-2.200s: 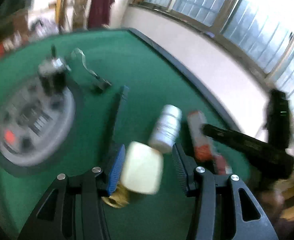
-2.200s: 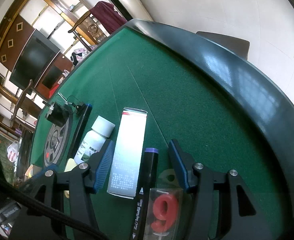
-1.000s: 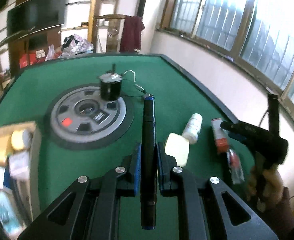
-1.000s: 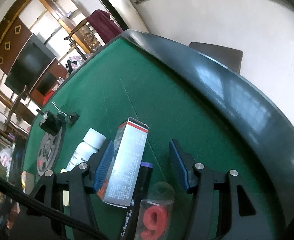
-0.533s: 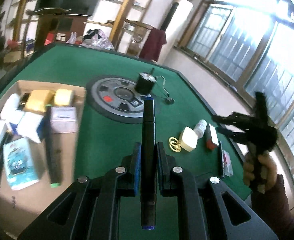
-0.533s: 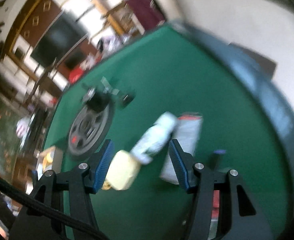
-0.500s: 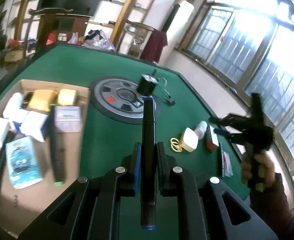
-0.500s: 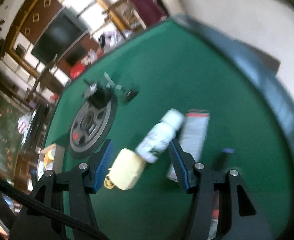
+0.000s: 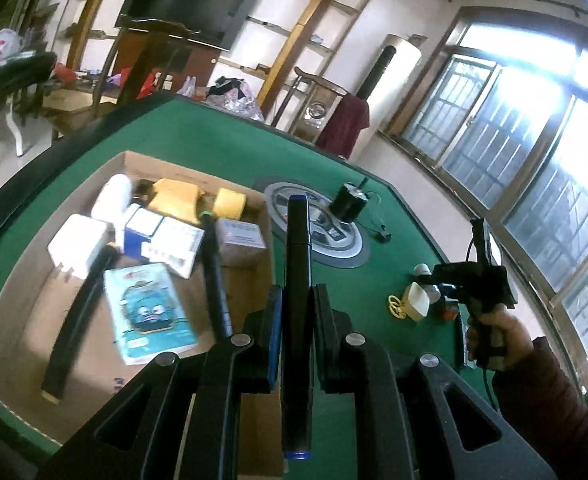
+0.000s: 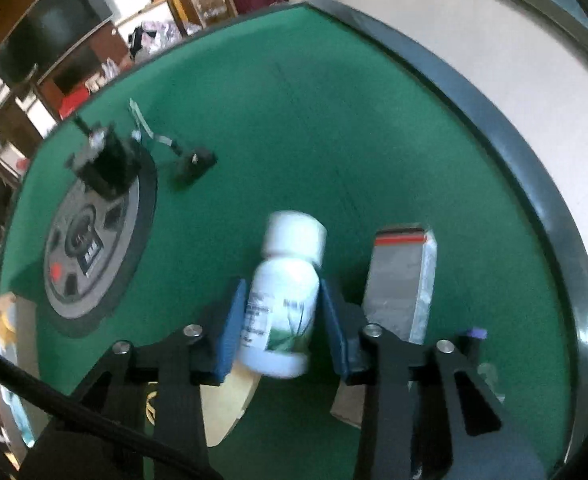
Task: Organize objects
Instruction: 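Carry the pen and white green-label bottle over the cardboard box with both tools, then lower the pen and bottle into the box, opening both tools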
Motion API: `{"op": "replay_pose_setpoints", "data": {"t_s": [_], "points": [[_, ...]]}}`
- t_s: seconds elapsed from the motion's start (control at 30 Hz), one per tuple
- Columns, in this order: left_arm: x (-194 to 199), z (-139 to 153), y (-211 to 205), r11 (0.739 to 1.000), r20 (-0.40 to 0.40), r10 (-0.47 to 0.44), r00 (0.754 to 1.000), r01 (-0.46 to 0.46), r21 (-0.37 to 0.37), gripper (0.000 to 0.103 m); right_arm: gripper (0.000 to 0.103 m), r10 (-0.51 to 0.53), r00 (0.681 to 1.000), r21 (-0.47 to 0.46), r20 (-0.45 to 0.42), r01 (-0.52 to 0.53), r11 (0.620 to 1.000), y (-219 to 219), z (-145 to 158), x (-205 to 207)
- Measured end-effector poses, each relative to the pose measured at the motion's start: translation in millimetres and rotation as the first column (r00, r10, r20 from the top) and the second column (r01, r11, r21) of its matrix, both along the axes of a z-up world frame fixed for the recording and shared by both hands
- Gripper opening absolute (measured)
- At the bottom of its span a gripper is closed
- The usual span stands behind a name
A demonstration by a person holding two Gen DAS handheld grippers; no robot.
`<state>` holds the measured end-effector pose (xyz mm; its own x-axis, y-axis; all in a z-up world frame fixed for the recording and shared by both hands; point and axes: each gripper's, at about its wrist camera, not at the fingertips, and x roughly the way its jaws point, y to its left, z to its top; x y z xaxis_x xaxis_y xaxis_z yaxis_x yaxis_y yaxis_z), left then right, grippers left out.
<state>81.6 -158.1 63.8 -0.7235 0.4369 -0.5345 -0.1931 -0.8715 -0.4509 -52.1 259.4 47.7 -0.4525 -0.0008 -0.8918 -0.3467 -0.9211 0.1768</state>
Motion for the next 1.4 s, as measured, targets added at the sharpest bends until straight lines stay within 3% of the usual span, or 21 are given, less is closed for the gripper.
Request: {"op": "replay_pose_setpoints", "data": {"t_s": [0.2,0.5,0.7,0.9,1.1,1.3,1.4], "points": [[6.5,-4.1,-17.1,1.0,0.005,0.031,0.999,-0.031,-0.004,0.011,0.032,-0.011,0.997,-0.122,-0.077,0.002,0.993,12.0,5.5,21.3],[13.6,-19.5,-34.2,0.995,0.062,0.094,0.994,-0.093,-0.031,0.011,0.032,0.105,0.968,-0.243,-0.227,-0.161,0.957,-20.5,50.7,54.6],[15.8,-32.7,-33.5,0.993,0.121,0.1,0.988,-0.092,-0.071,0.011,0.032,0.259,0.929,-0.343,-0.263,-0.341,0.875,-91.7,57.1,59.9],[-1.4,-48.3,-34.6,0.99,0.203,0.112,0.973,-0.092,-0.103,0.011,0.032,0.432,0.869,-0.422,-0.241,-0.495,0.76,-190.0,42.3,54.4],[-23.5,-56.1,-32.3,0.987,0.252,0.133,0.959,-0.105,-0.121,0.011,0.032,0.523,0.831,-0.405,-0.191,-0.552,0.729,-256.7,25.6,45.8],[-33.0,-57.0,-27.0,0.988,0.258,0.137,0.957,-0.113,-0.105,0.011,0.032,0.56,0.818,-0.311,-0.132,-0.57,0.76,-293.3,17.6,36.5],[-20.9,-55.7,-34.7,0.99,0.268,0.138,0.954,-0.127,-0.058,0.011,0.032,0.571,0.817,-0.277,-0.084,-0.57,0.774,-305.9,10.9,29.7]]}}
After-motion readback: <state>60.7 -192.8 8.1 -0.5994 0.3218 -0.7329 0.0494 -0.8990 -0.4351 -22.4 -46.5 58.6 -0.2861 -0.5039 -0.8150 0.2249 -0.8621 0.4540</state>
